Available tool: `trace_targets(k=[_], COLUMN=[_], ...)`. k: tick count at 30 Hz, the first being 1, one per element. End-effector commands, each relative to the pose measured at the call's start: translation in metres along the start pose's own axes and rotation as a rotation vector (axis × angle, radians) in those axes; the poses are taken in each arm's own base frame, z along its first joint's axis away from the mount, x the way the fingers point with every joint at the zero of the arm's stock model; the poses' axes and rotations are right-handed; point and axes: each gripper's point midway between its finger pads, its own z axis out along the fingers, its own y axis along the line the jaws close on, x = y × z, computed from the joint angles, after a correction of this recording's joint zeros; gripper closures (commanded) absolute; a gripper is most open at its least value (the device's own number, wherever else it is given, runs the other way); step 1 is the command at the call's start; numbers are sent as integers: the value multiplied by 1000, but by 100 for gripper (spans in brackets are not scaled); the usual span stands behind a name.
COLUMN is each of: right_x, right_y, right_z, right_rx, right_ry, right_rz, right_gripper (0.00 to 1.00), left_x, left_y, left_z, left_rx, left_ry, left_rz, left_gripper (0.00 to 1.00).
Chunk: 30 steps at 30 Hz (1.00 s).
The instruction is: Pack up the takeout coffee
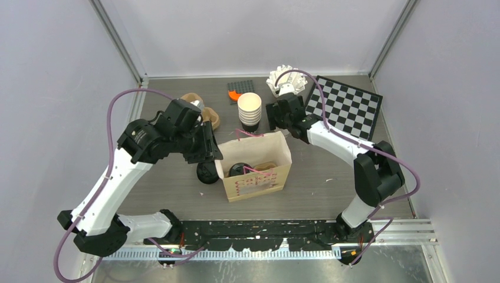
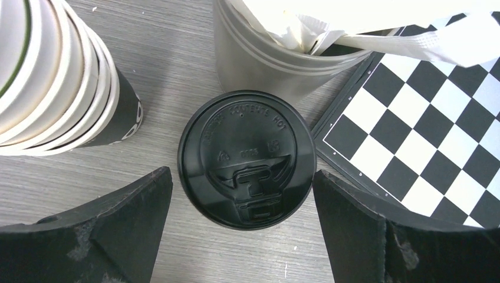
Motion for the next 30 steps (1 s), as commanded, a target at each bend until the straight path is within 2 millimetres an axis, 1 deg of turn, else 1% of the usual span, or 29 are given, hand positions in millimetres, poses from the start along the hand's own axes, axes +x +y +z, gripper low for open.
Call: trace_targets(k=[1,7,12,15,19,23,25,30], right_x=[-34,-28,-24,-20,-13,-9,-8,-8], right_y=[-3,-6,-10,-10,-9,-7,-6,-4], right_z=[1,5,8,10,13,16,17,16], right_rx=[10,-7,-9,-16,-19,-23,-31,-39], right_ry=[-90,-81,-73,-61,-40,-26,-22,-18], right_rz=[40,57,65,73,79,76,74,77], right_gripper=[8,15,20,21,14,13,14,22], left_x=[-3,-4,-7,-8,-8,-8,-8,-9], left_y=[-4,-8,-11,-12,-13,-12,-11,-11], left_z=[-6,1,2,3,4,4,3,2], left_rx=[11,13,11,7,7,7,5,3], left_ry=[-2,16,21,25,31,28,26,19], left_rz=[6,4,15,20,23,27,28,27], left_gripper=[57,57,57,57,57,57,57,57])
